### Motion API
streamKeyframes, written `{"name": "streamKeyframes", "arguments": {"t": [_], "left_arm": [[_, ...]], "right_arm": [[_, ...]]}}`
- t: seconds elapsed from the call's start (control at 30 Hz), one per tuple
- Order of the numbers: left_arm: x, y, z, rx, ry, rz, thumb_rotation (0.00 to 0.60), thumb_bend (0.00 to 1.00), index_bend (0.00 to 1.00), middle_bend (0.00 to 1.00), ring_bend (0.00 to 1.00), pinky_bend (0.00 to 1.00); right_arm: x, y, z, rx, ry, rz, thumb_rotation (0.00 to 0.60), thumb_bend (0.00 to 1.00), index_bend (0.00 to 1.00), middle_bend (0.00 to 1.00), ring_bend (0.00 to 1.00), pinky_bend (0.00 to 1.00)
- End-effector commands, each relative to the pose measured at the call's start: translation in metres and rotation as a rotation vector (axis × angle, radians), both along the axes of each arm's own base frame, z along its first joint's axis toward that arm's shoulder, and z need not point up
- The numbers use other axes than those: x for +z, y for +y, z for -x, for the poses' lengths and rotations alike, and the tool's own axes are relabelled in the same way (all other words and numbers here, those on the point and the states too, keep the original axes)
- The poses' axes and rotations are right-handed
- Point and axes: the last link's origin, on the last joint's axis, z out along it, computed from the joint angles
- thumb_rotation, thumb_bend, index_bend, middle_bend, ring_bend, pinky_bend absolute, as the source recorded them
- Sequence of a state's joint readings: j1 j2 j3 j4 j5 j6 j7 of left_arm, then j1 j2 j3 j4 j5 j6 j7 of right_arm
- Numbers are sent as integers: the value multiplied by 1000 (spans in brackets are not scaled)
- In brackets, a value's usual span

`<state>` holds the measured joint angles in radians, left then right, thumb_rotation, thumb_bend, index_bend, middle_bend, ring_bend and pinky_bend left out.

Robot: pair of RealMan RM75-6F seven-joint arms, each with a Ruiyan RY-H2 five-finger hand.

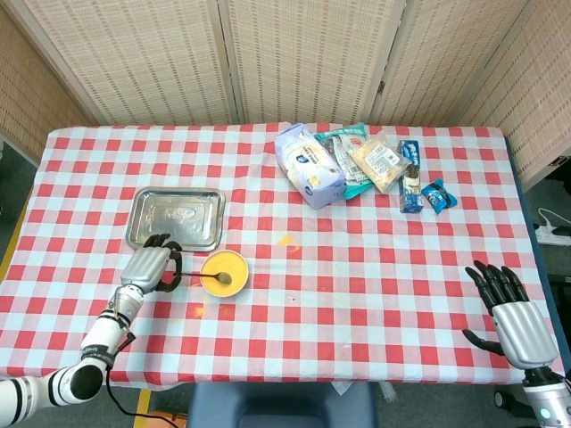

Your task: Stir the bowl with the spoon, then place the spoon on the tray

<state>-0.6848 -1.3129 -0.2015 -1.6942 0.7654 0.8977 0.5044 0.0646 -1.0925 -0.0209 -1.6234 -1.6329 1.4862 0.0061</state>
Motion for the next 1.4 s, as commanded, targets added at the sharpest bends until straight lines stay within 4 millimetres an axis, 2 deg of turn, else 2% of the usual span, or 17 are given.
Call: {"name": "streamKeyframes", "arguments": {"t": [0.03,0.27,0.63,1.07,1.4], "left_arm": [[6,4,-11,-37,80,-26,600,867,782,233,18,6],[5,-2,-21,-67,129,-49,600,867,782,242,23,6],[1,5,-29,-95,181,-69,600,866,784,254,34,5],[-17,7,-35,-166,236,-118,600,863,784,268,50,5],[-24,9,-36,-188,233,-139,600,857,784,278,63,5]], "right_arm": [[1,0,0,-1,-1,4,600,62,0,0,0,0],[2,0,-1,2,-3,7,600,62,0,0,0,0],[4,1,1,-2,-7,15,600,62,0,0,0,0],[5,0,1,-4,-8,16,600,62,0,0,0,0],[7,-1,2,-9,-8,24,600,62,0,0,0,0]]}}
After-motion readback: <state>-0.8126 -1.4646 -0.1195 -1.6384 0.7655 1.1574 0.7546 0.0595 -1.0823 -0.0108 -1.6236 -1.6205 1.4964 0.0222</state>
